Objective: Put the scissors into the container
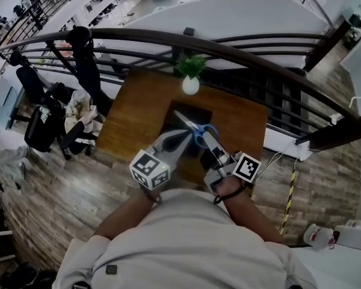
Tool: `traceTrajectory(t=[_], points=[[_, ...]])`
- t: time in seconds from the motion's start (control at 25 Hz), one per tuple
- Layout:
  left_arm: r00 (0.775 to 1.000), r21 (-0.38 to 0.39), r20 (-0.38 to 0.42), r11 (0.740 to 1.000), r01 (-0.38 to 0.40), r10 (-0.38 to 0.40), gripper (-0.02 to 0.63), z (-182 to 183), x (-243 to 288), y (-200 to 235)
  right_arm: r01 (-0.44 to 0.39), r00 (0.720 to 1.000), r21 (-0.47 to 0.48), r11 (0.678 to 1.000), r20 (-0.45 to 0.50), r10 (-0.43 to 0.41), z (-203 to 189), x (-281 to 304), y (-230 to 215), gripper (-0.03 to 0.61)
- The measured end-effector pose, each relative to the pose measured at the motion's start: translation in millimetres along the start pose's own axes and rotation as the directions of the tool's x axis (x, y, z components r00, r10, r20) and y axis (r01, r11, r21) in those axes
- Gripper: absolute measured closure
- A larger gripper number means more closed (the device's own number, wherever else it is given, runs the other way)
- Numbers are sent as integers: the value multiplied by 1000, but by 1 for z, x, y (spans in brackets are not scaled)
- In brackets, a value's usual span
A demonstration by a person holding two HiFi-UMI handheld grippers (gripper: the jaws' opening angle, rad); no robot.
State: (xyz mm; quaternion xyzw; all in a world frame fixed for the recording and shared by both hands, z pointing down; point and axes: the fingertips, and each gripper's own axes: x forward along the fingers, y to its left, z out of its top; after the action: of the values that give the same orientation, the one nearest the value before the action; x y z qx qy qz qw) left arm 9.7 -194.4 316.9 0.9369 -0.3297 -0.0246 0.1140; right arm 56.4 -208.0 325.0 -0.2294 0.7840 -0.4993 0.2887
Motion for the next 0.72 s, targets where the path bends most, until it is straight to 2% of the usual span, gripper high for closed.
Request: traceTrajectory(t=[0.36, 0.56, 0.72], points=[[991, 23, -33, 991, 129, -128, 612, 17, -32, 51, 32, 992, -30, 999, 122, -28, -29, 51, 0, 520], [976, -9, -68, 978, 208, -208, 612, 7, -44, 65, 78, 980, -42, 996, 188, -69, -45, 63, -5, 520], [967, -31, -78, 970, 241, -243, 612, 1, -43, 71, 110, 970, -29, 993, 219, -101, -46, 62, -11, 520]])
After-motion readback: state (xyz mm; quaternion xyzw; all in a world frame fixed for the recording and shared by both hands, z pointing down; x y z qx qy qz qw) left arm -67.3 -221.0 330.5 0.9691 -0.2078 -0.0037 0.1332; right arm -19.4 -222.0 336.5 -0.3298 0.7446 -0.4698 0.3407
